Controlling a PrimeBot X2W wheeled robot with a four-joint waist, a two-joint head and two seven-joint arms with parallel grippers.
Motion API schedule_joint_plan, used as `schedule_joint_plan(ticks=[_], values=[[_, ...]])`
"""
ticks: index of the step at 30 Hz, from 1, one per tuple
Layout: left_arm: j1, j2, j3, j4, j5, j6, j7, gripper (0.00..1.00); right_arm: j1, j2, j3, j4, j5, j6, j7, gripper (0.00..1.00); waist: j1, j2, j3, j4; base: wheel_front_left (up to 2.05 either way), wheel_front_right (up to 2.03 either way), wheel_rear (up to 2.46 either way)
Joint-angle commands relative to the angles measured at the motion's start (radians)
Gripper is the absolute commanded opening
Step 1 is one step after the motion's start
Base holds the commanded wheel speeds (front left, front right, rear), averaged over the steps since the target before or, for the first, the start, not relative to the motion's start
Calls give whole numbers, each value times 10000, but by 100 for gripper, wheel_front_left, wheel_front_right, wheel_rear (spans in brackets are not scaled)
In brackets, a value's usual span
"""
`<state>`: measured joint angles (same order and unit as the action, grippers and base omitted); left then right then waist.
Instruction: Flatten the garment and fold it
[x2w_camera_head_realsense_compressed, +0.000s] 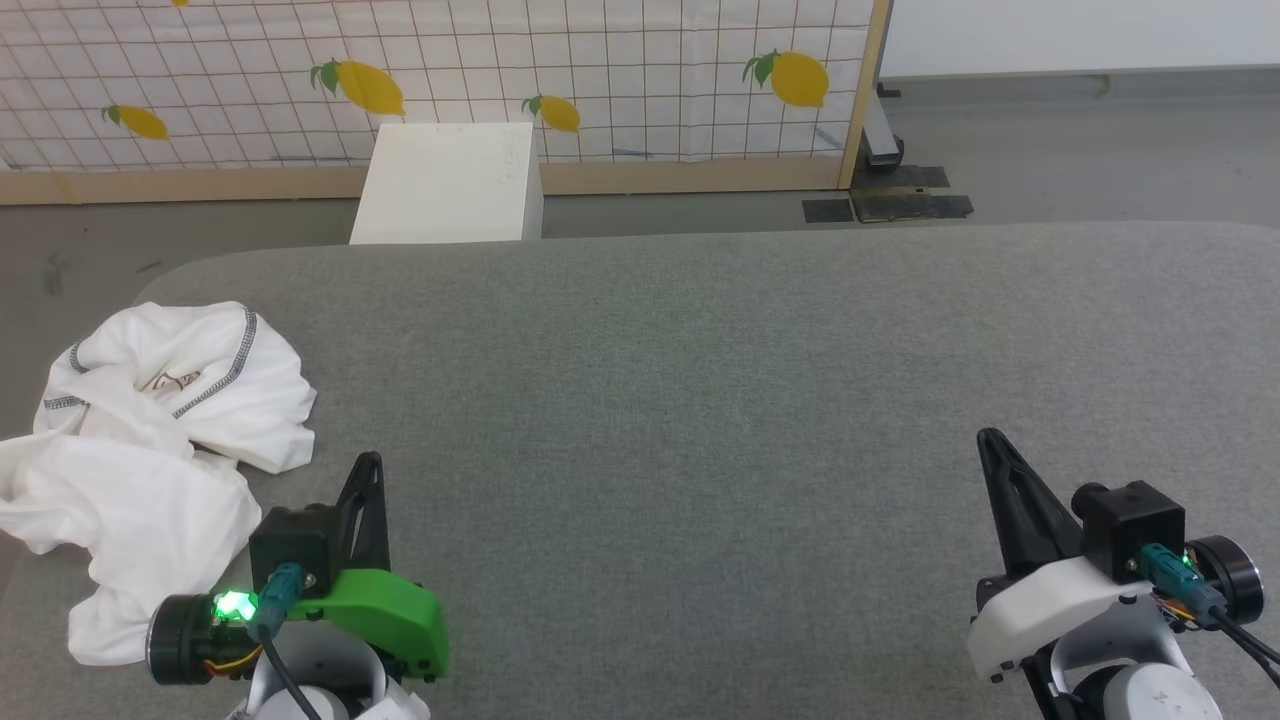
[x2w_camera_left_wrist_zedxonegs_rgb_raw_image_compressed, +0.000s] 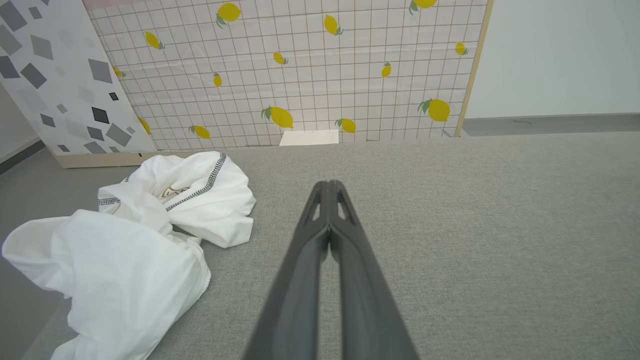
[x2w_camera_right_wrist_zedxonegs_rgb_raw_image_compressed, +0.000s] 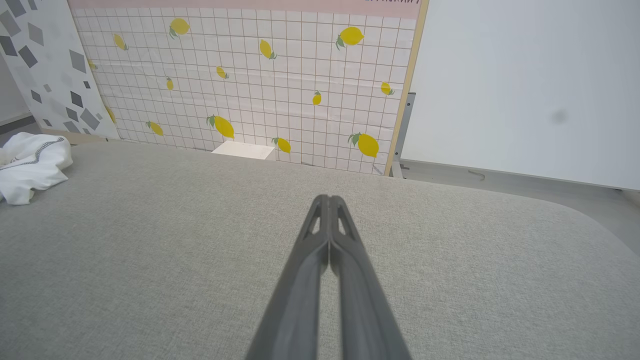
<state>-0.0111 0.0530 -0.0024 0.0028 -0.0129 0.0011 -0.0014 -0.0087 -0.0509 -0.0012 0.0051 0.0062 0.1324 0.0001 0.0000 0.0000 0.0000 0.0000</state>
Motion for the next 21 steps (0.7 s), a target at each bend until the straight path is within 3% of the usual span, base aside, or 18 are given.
schedule_joint_plan(ticks=[1, 2, 21], values=[[111, -28, 24, -28, 129, -11, 14, 0, 87, 7, 12, -51, -62, -17, -1, 0, 0, 0, 0, 0, 0, 0, 0], [0, 0, 0, 0, 0, 0, 0, 100, 0, 0, 0, 0, 0, 0, 0, 100, 0, 0, 0, 0, 0, 0, 0], [-205, 1, -408, 257, -347, 186, -277, 100, 62, 1, -70, -96, 159, -2, -120, 100, 0, 0, 2, 203, 0, 0, 0]])
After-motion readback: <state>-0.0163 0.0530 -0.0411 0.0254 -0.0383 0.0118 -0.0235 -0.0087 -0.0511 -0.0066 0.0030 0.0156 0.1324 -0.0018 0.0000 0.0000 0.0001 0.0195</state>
